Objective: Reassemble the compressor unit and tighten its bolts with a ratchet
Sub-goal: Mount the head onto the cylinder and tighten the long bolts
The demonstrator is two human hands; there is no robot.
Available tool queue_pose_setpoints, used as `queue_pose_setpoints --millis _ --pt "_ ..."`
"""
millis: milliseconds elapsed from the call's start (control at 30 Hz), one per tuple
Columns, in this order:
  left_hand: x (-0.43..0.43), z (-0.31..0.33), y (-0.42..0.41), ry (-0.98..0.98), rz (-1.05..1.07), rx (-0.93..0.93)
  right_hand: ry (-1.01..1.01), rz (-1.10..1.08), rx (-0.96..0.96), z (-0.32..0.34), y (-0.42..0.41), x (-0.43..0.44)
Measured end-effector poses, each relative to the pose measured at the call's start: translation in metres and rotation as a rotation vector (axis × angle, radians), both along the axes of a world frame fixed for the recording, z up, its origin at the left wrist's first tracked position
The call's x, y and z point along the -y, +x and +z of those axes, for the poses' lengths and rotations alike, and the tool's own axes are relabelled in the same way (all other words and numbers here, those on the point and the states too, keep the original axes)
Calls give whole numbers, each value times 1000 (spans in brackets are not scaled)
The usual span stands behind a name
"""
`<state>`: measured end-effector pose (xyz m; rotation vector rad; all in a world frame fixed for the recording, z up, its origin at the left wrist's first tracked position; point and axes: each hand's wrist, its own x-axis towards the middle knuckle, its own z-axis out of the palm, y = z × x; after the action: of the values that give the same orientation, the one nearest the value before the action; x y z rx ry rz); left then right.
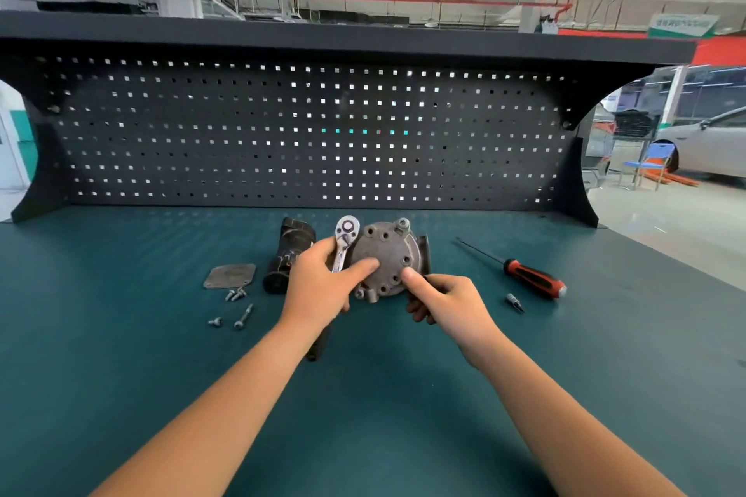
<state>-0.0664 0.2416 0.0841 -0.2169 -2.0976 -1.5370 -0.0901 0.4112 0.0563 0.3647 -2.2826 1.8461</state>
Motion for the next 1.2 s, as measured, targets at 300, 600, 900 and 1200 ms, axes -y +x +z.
queue_pose_setpoints --millis 300,600,900,1200 --pt "3 -18 -2 76 42 24 124 20 12 -11 -1 -1" --pt "4 -27 -2 -16 16 58 487 -125 -124 -22 -16 -17" --pt "1 -39 6 -216 59 14 720 -96 -227 -36 -14 -18" --pt "21 -4 28 72 40 -134 943 -193 -197 -18 4 -23"
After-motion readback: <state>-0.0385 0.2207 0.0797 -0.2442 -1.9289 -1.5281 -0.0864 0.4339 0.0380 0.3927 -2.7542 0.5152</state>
